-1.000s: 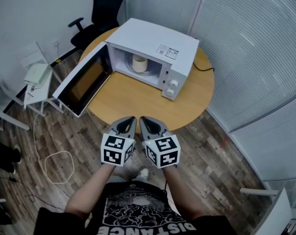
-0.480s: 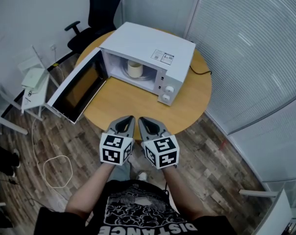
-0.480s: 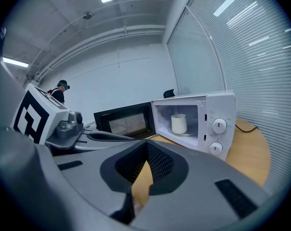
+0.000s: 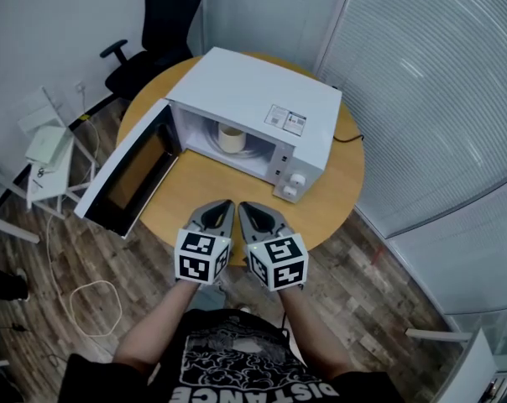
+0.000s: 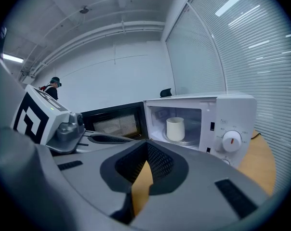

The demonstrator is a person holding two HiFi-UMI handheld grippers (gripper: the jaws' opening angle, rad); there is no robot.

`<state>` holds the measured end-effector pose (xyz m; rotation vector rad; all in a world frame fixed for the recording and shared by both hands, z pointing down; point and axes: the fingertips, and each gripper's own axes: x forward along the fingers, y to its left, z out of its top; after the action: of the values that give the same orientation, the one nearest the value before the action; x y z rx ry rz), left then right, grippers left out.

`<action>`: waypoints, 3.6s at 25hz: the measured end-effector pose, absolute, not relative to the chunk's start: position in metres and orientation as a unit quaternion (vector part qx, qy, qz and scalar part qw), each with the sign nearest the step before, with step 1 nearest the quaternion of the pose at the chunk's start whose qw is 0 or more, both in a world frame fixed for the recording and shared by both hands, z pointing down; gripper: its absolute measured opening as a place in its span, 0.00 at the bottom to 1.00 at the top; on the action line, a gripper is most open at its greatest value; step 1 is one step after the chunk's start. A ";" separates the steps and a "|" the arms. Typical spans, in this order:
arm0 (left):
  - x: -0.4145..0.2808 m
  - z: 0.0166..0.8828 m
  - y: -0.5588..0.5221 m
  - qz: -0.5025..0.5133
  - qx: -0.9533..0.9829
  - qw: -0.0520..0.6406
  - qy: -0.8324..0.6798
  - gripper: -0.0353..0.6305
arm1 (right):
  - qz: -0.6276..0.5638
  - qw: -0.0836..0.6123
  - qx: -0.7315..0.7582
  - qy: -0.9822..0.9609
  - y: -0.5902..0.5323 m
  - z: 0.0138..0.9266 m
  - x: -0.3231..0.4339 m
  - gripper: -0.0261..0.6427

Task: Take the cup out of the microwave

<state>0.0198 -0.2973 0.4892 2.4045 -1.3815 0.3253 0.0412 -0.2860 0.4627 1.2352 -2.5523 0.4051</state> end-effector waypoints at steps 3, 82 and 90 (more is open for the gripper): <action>0.012 0.489 -0.321 0.113 0.853 0.173 -0.480 0.07 | 0.140 0.140 0.433 -0.879 -0.309 0.463 0.032 0.06; 0.025 0.554 -0.556 0.115 0.903 0.135 -0.390 0.75 | 0.136 0.172 0.450 -0.866 -0.473 0.485 0.031 0.06; 0.027 0.559 -0.559 0.125 0.904 0.121 -0.390 0.75 | 0.141 0.173 0.452 -0.864 -0.474 0.489 0.033 0.06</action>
<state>0.0265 -0.5592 0.5594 2.6400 -1.1386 0.3661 0.0330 -0.4736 0.4886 1.2822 -2.4502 0.3987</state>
